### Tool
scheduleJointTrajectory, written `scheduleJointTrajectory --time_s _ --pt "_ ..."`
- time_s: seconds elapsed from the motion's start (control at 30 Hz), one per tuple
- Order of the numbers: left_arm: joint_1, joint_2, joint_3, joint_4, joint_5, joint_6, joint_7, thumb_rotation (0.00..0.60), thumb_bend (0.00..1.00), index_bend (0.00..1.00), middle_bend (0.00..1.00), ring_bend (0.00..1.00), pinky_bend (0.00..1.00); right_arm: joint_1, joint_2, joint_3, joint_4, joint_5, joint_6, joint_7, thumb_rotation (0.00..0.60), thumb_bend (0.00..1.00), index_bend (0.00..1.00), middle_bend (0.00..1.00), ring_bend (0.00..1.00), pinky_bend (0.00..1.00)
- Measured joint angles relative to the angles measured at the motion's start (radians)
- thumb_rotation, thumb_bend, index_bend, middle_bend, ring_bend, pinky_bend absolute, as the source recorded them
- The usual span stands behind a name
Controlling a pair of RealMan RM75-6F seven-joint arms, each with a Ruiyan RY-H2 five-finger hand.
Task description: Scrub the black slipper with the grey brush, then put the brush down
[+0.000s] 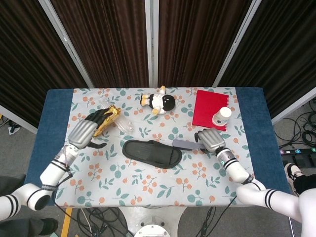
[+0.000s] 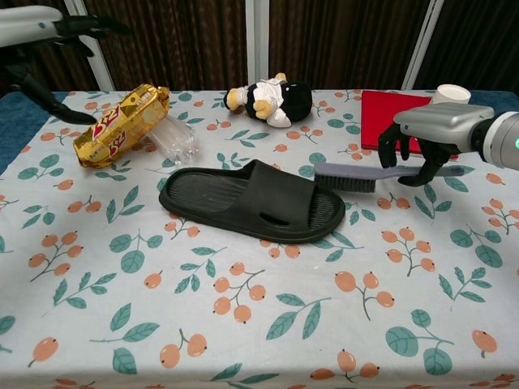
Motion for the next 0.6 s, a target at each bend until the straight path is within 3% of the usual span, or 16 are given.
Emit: scheduleJointTrajectory --time_s 0.1,0.3,0.6 --pt "0.053 0.028 0.013 -0.002 0.0 0.055 -0.006 0.6 0.21 0.11 0.11 0.04 0.15 -0.018 0.038 0.001 -0.039 -0.01 0.029 0.014 0.6 0.15 0.0 0.09 0.05 0.19" --pt "0.164 0.09 0.046 0.001 -0.011 0.149 -0.008 0.6 0.21 0.11 0.11 0.04 0.15 -0.089 0.168 -0.005 -0.14 -0.066 0.135 0.074 0.6 0.17 0.0 0.11 0.05 0.19" --pt "0.349 0.14 0.096 0.007 -0.053 0.306 0.074 0.6 0.21 0.11 0.12 0.04 0.15 -0.305 0.334 -0.062 -0.227 -0.216 0.45 0.206 0.6 0.25 0.0 0.15 0.07 0.19"
